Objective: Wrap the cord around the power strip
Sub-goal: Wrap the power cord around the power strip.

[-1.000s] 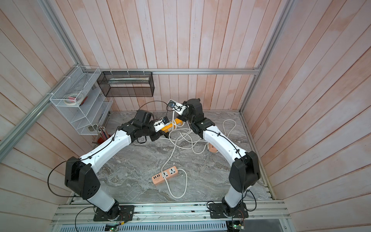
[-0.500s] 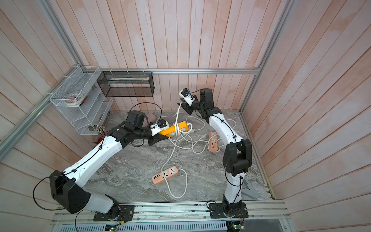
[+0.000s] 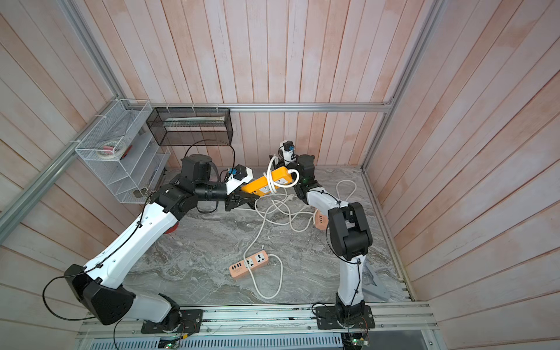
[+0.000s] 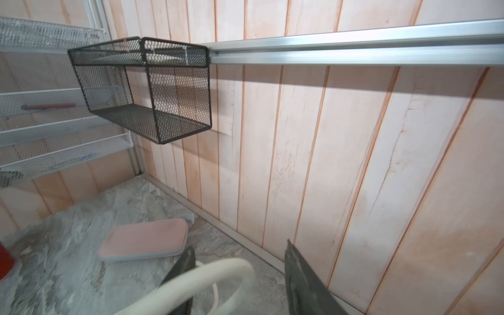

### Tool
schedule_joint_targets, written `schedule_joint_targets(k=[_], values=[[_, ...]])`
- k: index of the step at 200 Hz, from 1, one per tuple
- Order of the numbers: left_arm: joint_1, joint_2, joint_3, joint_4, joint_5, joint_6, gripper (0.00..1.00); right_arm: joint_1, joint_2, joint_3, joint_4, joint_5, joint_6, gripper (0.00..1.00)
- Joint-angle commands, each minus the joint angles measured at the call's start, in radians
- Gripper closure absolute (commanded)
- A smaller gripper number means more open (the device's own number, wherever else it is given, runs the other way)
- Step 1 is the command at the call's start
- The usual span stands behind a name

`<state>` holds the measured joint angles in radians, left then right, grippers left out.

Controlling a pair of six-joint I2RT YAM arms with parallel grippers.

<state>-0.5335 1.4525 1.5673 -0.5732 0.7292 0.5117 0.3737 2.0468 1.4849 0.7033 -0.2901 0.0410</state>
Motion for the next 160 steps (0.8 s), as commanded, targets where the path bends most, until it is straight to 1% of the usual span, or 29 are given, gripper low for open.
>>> schedule_joint_targets(k=[1, 23, 38, 45, 52, 62, 68, 85, 104, 116, 133, 143, 151, 160], values=[[-0.002, -0.009, 0.033, 0.077, 0.036, -0.063, 1.0, 0.008, 0.067, 0.058, 0.137, 0.158, 0.087, 0.46], [-0.002, -0.01, 0.031, 0.101, 0.031, -0.092, 1.0, 0.016, 0.127, 0.127, 0.159, 0.214, 0.119, 0.47], [0.001, -0.007, 0.032, 0.122, 0.023, -0.118, 1.0, 0.024, 0.168, 0.182, 0.144, 0.237, 0.12, 0.51], [0.005, -0.006, 0.031, 0.139, 0.02, -0.136, 1.0, 0.029, 0.183, 0.203, 0.128, 0.237, 0.116, 0.56], [0.012, -0.004, 0.028, 0.162, 0.015, -0.164, 1.0, 0.034, 0.195, 0.218, 0.108, 0.235, 0.11, 0.64], [0.033, -0.001, 0.027, 0.201, 0.003, -0.21, 1.0, 0.045, 0.196, 0.218, 0.077, 0.237, 0.095, 0.75], [0.051, 0.003, 0.024, 0.232, -0.005, -0.248, 1.0, 0.054, 0.191, 0.208, 0.057, 0.232, 0.08, 0.8], [0.11, 0.014, 0.015, 0.316, -0.028, -0.347, 1.0, 0.094, 0.158, 0.139, -0.005, 0.246, 0.006, 0.91], [0.183, 0.031, 0.008, 0.412, -0.054, -0.454, 1.0, 0.141, 0.099, 0.02, -0.076, 0.274, -0.085, 0.99], [0.233, 0.054, 0.016, 0.451, -0.065, -0.509, 1.0, 0.171, 0.057, -0.057, -0.115, 0.295, -0.137, 1.0], [0.306, 0.087, 0.028, 0.485, -0.103, -0.572, 1.0, 0.214, -0.013, -0.164, -0.167, 0.323, -0.246, 1.0], [0.33, 0.109, 0.046, 0.461, -0.158, -0.556, 1.0, 0.241, -0.06, -0.232, -0.184, 0.367, -0.316, 1.0], [0.337, 0.129, 0.07, 0.412, -0.243, -0.507, 1.0, 0.256, -0.105, -0.286, -0.187, 0.409, -0.363, 1.0], [0.338, 0.163, 0.104, 0.335, -0.354, -0.424, 1.0, 0.268, -0.152, -0.34, -0.193, 0.451, -0.403, 1.0]])
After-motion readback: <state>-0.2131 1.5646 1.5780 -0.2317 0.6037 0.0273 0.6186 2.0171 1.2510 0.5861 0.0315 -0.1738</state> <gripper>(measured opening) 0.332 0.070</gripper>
